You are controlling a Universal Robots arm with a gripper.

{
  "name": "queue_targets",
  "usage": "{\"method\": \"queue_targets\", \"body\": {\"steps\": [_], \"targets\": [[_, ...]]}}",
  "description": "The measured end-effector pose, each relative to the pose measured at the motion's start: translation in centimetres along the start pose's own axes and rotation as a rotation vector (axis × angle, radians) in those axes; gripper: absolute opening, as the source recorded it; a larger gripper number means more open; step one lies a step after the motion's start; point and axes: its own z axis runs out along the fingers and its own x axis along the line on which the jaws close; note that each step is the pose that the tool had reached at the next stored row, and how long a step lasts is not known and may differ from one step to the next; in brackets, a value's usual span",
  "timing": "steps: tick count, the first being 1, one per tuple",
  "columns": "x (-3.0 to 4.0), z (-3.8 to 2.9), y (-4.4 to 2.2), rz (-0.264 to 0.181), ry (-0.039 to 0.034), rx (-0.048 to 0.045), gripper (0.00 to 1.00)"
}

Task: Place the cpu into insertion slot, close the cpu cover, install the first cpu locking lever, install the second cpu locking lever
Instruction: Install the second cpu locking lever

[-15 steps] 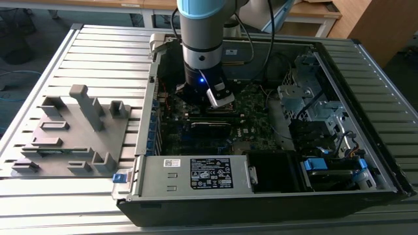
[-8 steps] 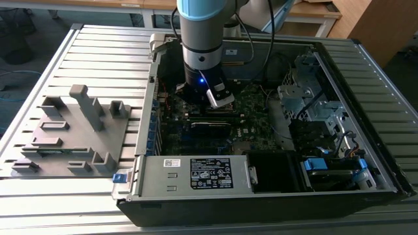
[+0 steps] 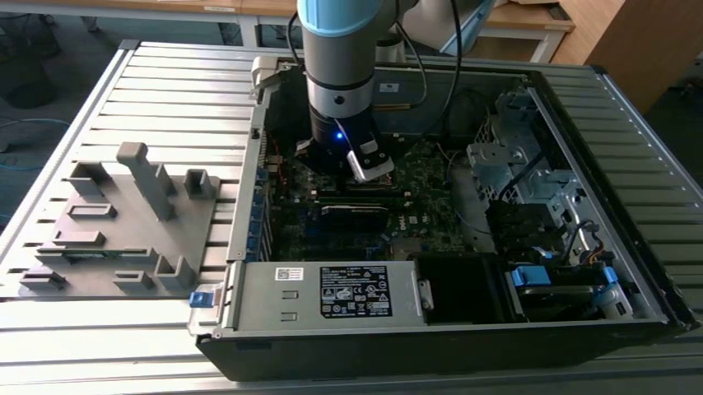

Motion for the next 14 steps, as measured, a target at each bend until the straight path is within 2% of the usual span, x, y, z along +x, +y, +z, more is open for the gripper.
{"method": "queue_targets", "body": {"steps": [8, 14], "targets": [[-0.02, -0.36, -0.01, 0.000, 0.0001, -0.0001, 0.10], [-0.04, -0.39, -0.21, 0.000, 0.0001, -0.0002, 0.10]]}}
